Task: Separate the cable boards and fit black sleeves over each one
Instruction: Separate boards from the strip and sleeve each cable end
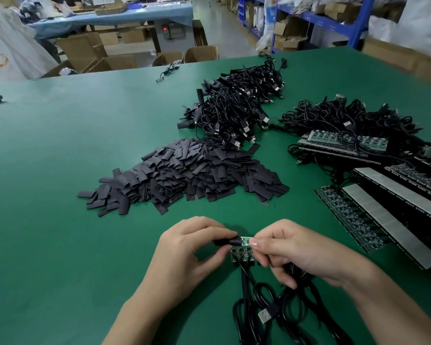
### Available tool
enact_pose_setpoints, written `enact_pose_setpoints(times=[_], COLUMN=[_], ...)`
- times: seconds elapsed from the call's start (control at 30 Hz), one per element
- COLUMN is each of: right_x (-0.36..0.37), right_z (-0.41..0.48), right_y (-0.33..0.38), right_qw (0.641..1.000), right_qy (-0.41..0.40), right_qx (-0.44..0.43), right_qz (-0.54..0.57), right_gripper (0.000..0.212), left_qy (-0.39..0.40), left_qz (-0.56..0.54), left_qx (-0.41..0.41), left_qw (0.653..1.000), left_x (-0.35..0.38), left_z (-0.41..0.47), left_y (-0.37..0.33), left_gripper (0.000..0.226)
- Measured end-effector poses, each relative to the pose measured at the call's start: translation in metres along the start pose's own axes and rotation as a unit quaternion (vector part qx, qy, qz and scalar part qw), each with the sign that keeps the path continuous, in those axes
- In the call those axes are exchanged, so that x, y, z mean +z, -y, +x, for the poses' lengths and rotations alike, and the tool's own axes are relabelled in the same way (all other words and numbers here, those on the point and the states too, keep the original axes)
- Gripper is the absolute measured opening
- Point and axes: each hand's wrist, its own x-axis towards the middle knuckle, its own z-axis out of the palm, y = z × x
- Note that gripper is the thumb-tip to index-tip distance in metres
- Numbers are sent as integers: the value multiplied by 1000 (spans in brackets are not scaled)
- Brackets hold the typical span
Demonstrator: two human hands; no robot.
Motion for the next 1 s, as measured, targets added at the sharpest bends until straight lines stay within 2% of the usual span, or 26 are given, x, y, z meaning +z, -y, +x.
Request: enact_pose_setpoints(times=[0.23,0.43,0.57,0.8,1.0], right_x=[1,0,0,2,0], right_z=[0,0,0,0,-1], right_y=[0,0,0,2,2], right_qw=[1000,1000,1000,1000,1000], right_qy=[1,-1,-3,-9,3], right_qx=[1,-5,-4,-7,-9], right_qz=[-3,5,-4,-14,3], right_gripper=[42,42,43,43,42], left_qy=[8,-37,-28,-40,-20], left_qz=[-34,17,16,-15,-51], left_qx=[-56,-16,5,-35,-38], left_qw=[998,999,999,998,998], left_x=[3,6,6,6,6], left_z=[-2,-2,-1,2,1], left_y=[2,2,2,-4,-5], left_gripper=[18,13,17,21,20])
